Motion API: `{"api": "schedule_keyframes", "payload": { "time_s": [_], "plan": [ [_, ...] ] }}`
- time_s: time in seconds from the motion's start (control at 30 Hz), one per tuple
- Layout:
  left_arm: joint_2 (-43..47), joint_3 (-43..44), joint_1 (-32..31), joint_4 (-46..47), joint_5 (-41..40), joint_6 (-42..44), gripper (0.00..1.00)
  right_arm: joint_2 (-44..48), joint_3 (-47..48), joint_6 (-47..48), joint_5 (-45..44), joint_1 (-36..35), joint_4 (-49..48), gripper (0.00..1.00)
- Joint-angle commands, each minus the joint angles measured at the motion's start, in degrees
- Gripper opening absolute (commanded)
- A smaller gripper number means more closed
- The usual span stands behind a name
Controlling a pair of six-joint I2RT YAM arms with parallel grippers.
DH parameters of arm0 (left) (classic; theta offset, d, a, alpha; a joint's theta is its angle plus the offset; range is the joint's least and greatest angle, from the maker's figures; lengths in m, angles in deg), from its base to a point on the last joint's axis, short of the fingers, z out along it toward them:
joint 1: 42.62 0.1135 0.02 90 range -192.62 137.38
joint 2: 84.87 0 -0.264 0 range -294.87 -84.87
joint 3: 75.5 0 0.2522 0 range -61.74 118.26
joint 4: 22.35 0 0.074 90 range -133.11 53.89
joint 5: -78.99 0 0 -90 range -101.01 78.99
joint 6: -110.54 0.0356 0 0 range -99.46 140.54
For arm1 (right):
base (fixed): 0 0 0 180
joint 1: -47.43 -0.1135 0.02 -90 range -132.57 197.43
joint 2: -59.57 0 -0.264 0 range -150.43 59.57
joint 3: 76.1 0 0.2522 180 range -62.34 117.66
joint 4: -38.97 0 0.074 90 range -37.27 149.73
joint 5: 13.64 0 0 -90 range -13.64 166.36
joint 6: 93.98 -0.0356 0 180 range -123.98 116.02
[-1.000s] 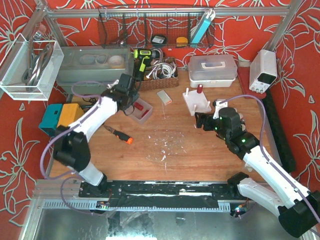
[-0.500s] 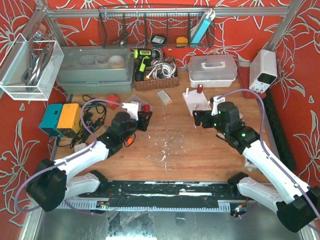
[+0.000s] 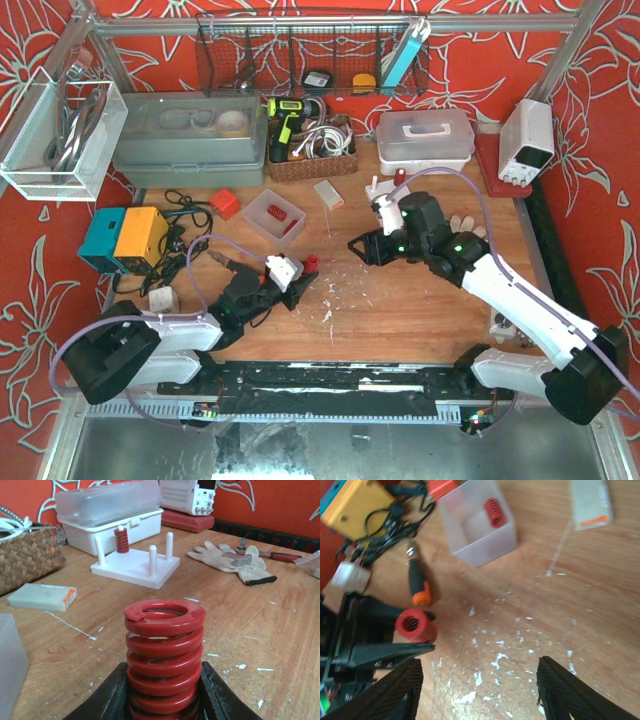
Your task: Install the large spring
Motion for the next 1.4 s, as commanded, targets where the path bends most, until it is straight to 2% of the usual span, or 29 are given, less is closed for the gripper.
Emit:
{"api": "schedule_keyframes", "payload": {
  "time_s": [0.0, 0.23, 0.37, 0.5, 0.6, 0.67, 0.9, 1.03, 1.13, 1.27, 1.3, 1.37],
  "plan": [
    [-0.15, -0.64, -0.93, 12.08, 0.33, 5.56, 0.0, -3.09, 3.72, -0.23, 5.32, -4.58, 1.17, 0.61],
    [0.29, -1.58, -1.87, 12.11, -0.44, 7.78, 0.0, -10.89, 10.63, 2.28, 0.38, -14.46, 5.02, 0.58],
    [0.72, -1.69, -2.42, 12.08, -0.43, 8.61, 0.0, -14.87, 13.12, 2.58, -1.67, -16.58, 6.34, 0.59],
    [2.52, -2.06, -2.88, 11.65, -0.7, 9.23, 0.0, -18.4, 15.19, 3.09, -5.58, -18.05, 8.21, 0.65],
    [2.94, -2.14, -3.14, 11.64, -0.71, 9.37, 0.0, -20.13, 16.13, 3.27, -6.47, -18.79, 8.8, 0.65],
    [3.05, -2.15, -3.25, 11.69, -0.51, 9.45, 0.0, -20.93, 16.53, 3.15, -5.81, -19.15, 8.55, 0.63],
    [3.25, -2.35, -3.61, 11.75, -1.18, 9.72, 0.0, -21.82, 16.3, 2.65, -6.0, -20.07, 6.73, 0.46],
    [2.73, -2.11, -3.61, 11.73, -2.38, 9.42, 0.0, -21.42, 16.14, 2.9, -7.0, -20.22, 6.28, 0.28],
    [2.49, -2.11, -3.61, 11.79, -3.99, 8.82, 0.16, -20.54, 15.75, 3.06, -8.26, -20.32, 5.41, 0.14],
    [1.45, -2.06, -3.61, 12.17, -7.42, 5.88, 0.49, -18.53, 14.8, 2.42, -11.43, -20.27, 3.24, 0.0],
    [1.09, -2.04, -3.61, 12.36, -7.83, 5.0, 0.55, -17.87, 14.39, 2.26, -13.01, -20.23, 2.41, 0.0],
    [0.06, -1.8, -3.61, 12.77, -8.55, 3.96, 0.85, -17.04, 14.15, 2.18, -17.97, -20.11, 1.63, 0.0]
  ]
}}
